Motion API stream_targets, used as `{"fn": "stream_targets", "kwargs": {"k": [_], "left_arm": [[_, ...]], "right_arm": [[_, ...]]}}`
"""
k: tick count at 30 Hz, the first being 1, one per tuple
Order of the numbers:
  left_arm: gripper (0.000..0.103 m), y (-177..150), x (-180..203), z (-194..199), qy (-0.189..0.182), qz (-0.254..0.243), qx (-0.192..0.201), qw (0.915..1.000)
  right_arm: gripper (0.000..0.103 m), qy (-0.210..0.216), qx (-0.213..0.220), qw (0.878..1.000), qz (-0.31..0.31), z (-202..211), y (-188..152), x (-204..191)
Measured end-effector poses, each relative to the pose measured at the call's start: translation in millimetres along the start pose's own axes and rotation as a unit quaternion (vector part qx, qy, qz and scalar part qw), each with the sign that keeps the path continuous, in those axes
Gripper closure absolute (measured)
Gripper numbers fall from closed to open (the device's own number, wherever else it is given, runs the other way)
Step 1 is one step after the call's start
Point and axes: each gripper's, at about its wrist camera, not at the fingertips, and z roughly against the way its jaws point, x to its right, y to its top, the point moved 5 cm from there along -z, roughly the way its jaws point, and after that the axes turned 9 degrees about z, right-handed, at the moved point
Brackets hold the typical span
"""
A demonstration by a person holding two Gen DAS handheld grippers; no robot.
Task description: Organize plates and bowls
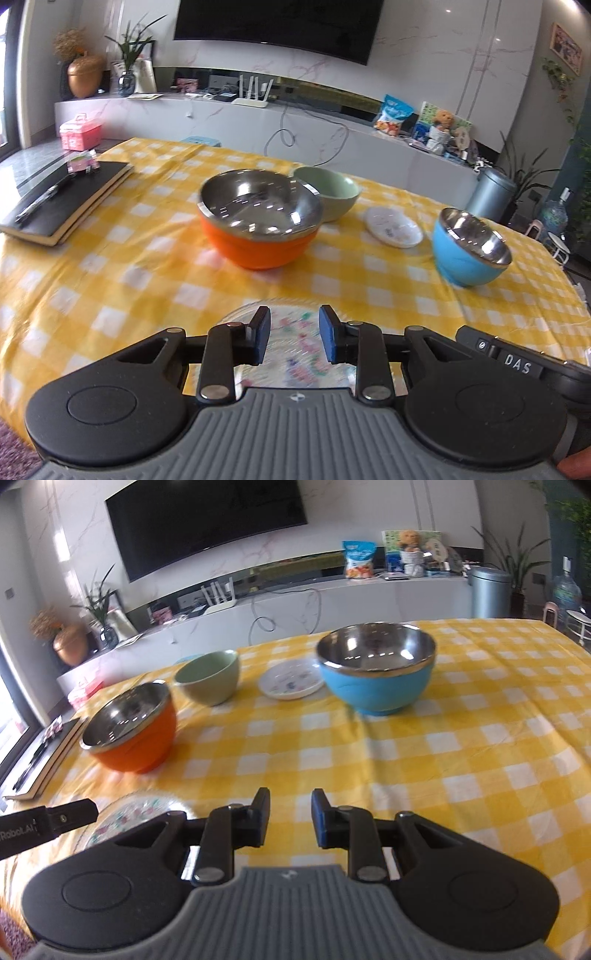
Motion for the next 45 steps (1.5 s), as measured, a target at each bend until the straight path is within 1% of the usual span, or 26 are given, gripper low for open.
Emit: {"fn": "stream_targets", "kwargs": {"k": [5, 8, 13, 16, 19, 21, 25, 32, 33, 35, 42, 45], "left_arm": [[0.069, 10, 29, -21, -0.032, -0.006, -0.005, 0.9995], [0.069, 16, 44, -37, -0.054, 0.006, -0.015, 0.9984], [0.069, 29, 64, -68, -0.068, 0.018, -0.019, 0.9973], [0.069, 39, 69, -89, -0.080, 0.036, -0.028, 0.9957], [0.069, 49, 69, -110, -0.077, 0.061, -0.040, 0.9943], [0.069, 54, 70, -126, -0.072, 0.067, -0.050, 0.9940], [0.070, 57, 72, -151, -0.058, 0.061, -0.063, 0.9945], [0.070, 59, 79, -184, -0.050, 0.060, -0.089, 0.9930], [0.073, 59, 80, -188, -0.047, 0.060, -0.091, 0.9929], [0.073, 61, 82, -195, -0.043, 0.058, -0.094, 0.9929], [0.083, 63, 84, -214, -0.035, 0.063, -0.107, 0.9916], [0.091, 63, 86, -216, -0.037, 0.061, -0.109, 0.9916]], "right_arm": [[0.080, -0.016, 0.005, 1.000, -0.021, -10, 9, 22], [0.079, -0.023, 0.008, 0.999, -0.029, -19, 16, 31], [0.079, -0.014, 0.015, 0.999, -0.038, -40, 33, 36], [0.079, -0.011, 0.015, 0.998, -0.057, -56, 42, 38], [0.079, -0.007, 0.013, 0.997, -0.079, -72, 50, 39], [0.079, -0.005, 0.012, 0.995, -0.097, -84, 55, 39], [0.080, 0.002, 0.004, 0.992, -0.126, -106, 64, 37], [0.081, 0.002, -0.005, 0.989, -0.148, -125, 74, 35], [0.082, 0.002, -0.005, 0.989, -0.149, -127, 75, 35], [0.084, -0.001, -0.005, 0.988, -0.151, -131, 76, 36], [0.084, -0.002, -0.012, 0.988, -0.153, -136, 73, 37], [0.084, 0.000, -0.013, 0.988, -0.152, -135, 74, 38]]}}
